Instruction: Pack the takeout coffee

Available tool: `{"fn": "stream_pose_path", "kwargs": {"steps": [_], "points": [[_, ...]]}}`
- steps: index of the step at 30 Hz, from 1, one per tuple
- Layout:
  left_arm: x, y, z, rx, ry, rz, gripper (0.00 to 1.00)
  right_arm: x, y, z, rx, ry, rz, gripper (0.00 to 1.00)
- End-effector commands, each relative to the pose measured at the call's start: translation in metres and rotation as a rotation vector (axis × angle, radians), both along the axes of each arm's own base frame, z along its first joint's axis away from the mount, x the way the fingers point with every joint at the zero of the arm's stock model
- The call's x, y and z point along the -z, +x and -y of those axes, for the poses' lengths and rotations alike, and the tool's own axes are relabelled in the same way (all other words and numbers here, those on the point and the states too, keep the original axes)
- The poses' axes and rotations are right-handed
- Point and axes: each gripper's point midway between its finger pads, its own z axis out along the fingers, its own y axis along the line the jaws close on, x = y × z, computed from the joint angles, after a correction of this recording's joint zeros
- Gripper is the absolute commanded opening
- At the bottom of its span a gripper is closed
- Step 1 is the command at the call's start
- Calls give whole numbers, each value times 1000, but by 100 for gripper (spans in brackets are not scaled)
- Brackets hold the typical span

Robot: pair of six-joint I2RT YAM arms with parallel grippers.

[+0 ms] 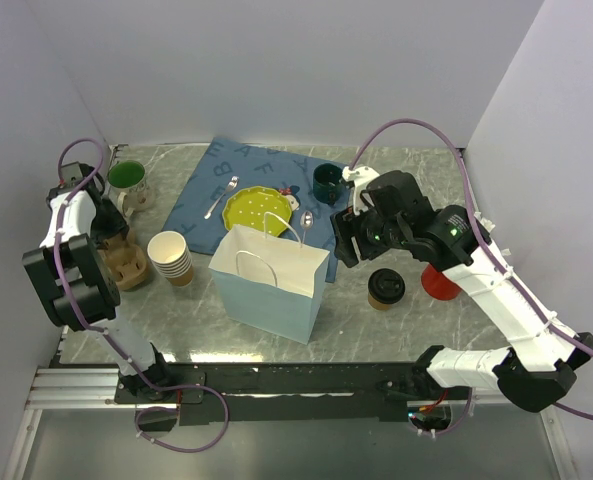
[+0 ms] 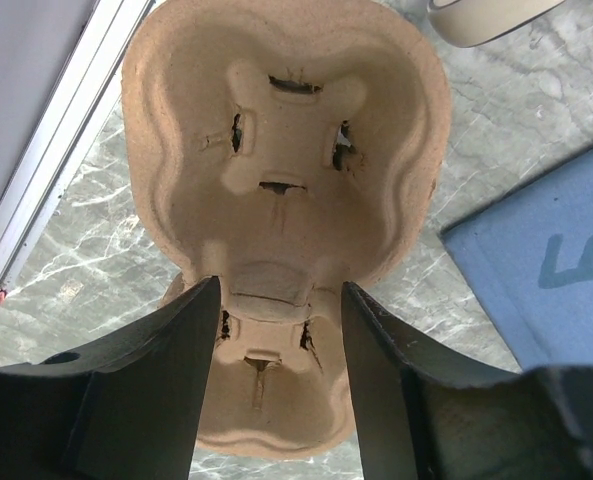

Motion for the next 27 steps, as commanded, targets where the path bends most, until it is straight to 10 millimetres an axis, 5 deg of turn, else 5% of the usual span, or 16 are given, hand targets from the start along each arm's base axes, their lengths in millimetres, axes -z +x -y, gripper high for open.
{"fn": "stream_pose_path", "kwargs": {"steps": [1, 9, 21, 27], "points": [[3, 1, -3, 13, 18, 0, 57, -11, 4, 1, 14, 31, 47, 74], [10, 3, -5, 11, 17, -14, 50, -9, 1, 2, 25, 36, 37, 74], [-5, 5, -8, -33, 41, -16, 24, -11, 3, 1, 36, 45, 33, 74], [-9, -12, -5, -91, 96, -119, 17, -10, 3, -2, 38, 55, 24, 74]]}}
